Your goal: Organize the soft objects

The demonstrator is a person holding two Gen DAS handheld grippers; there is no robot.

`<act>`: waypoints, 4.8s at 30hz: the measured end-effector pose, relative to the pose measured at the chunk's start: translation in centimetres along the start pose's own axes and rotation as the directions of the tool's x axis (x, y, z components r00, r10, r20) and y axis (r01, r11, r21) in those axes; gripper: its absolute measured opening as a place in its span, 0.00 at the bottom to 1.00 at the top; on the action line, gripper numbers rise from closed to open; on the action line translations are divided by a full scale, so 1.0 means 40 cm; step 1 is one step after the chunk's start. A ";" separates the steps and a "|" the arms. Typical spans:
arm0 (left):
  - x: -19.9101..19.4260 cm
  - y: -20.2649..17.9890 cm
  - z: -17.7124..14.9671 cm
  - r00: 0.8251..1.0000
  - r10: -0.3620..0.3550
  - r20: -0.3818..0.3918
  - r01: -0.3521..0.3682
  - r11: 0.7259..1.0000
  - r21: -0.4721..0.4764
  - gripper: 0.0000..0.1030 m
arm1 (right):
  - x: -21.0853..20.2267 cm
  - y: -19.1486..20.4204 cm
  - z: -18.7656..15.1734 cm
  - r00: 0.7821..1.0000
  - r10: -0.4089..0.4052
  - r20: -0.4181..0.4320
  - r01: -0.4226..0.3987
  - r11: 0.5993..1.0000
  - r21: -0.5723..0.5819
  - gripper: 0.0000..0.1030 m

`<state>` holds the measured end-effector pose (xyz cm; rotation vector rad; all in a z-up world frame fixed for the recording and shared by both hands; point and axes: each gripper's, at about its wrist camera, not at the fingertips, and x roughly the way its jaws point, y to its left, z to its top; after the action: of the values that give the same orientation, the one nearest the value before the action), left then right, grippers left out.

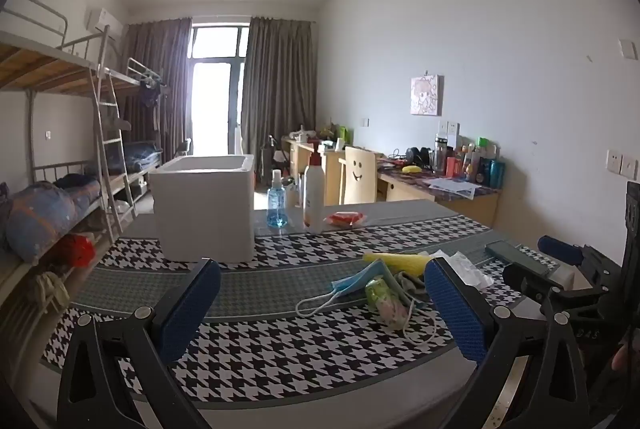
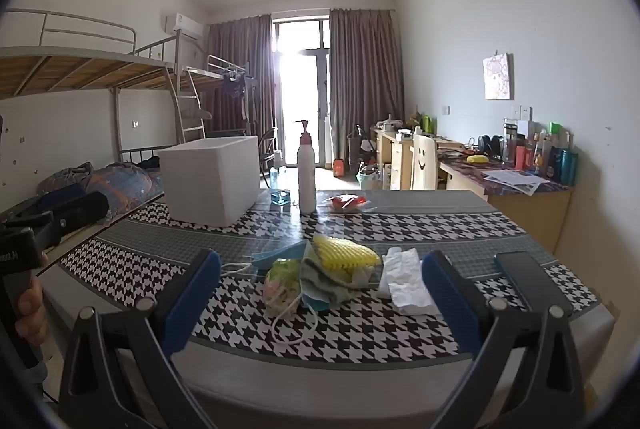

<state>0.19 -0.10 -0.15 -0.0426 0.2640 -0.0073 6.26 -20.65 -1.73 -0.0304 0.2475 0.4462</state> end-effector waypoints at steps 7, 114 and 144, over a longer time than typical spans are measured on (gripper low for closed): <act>0.009 -0.011 0.001 1.000 0.029 0.003 -0.029 1.000 0.012 0.99 | 0.001 0.001 0.001 1.000 0.000 -0.006 0.000 1.000 0.002 0.99; 0.390 -0.106 -0.088 0.886 -0.160 -0.436 0.165 0.986 -0.028 0.83 | 0.228 -0.204 -0.055 0.950 -0.144 -0.278 0.183 0.976 0.120 0.99; 0.509 -0.140 -0.128 0.806 -0.168 -0.567 0.201 0.980 -0.005 0.50 | 0.326 -0.262 -0.078 0.885 -0.177 -0.432 0.243 0.964 0.104 0.84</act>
<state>18.51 -6.17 -10.14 -0.0091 0.8597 -0.2264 21.44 -24.86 -8.20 0.0003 0.6979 0.1960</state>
